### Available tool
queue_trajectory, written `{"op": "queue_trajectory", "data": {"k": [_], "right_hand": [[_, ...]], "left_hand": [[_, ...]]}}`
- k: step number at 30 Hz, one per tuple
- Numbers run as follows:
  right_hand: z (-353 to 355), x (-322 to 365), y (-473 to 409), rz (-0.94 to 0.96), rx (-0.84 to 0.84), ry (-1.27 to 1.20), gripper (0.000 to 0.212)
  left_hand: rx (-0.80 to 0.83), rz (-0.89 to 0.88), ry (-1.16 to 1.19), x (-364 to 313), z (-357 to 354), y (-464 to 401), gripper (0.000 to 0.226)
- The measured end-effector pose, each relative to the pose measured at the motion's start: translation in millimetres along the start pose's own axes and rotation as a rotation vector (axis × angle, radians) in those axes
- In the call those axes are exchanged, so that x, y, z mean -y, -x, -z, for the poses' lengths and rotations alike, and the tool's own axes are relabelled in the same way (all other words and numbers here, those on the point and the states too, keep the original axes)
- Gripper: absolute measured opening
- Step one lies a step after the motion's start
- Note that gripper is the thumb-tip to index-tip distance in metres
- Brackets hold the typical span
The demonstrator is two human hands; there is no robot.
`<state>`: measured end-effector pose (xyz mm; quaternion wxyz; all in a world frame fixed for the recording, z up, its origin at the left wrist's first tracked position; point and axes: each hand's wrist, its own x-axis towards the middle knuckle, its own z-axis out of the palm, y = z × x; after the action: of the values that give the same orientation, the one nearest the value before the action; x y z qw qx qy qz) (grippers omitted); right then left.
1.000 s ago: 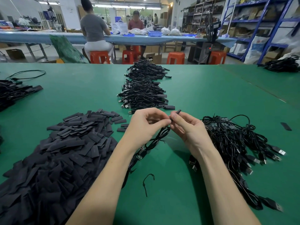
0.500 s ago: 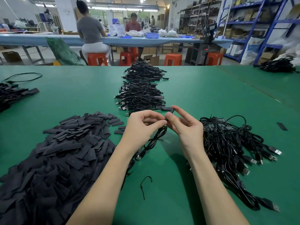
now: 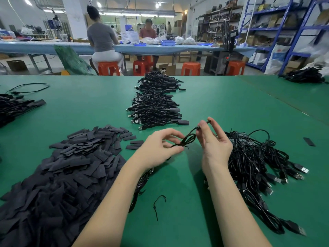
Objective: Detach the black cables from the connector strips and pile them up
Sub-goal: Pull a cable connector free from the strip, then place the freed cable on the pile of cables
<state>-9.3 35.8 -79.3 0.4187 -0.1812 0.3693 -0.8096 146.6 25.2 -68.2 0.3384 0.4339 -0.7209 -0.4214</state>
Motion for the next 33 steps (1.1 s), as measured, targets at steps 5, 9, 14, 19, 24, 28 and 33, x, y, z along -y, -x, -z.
{"op": "queue_trajectory", "data": {"k": [5, 9, 14, 19, 24, 28, 33], "right_hand": [[1, 0, -5, -0.019, -0.034, 0.004, 0.031], [0, -5, -8, -0.044, -0.037, 0.288, 0.027], [2, -20, 2, 0.220, 0.181, 0.954, 0.011], [1, -31, 8, 0.256, 0.329, 1.267, 0.015], [0, -33, 7, 0.257, 0.355, 1.305, 0.017], [-1, -33, 7, 0.238, 0.373, 1.312, 0.017], [0, -32, 9, 0.197, 0.405, 1.332, 0.015]], "left_hand": [[-0.130, -0.074, -0.063, -1, 0, -4, 0.017], [-0.335, -0.176, -0.078, -1, 6, -17, 0.020], [-0.564, -0.220, -0.430, -5, 31, -68, 0.009], [-0.544, -0.226, -0.768, 6, 56, -123, 0.012], [-0.438, -0.175, -0.948, 34, 70, -146, 0.018], [-0.475, -0.181, -0.929, 48, 69, -148, 0.024], [-0.543, -0.259, -0.757, 36, 59, -129, 0.028]]}}
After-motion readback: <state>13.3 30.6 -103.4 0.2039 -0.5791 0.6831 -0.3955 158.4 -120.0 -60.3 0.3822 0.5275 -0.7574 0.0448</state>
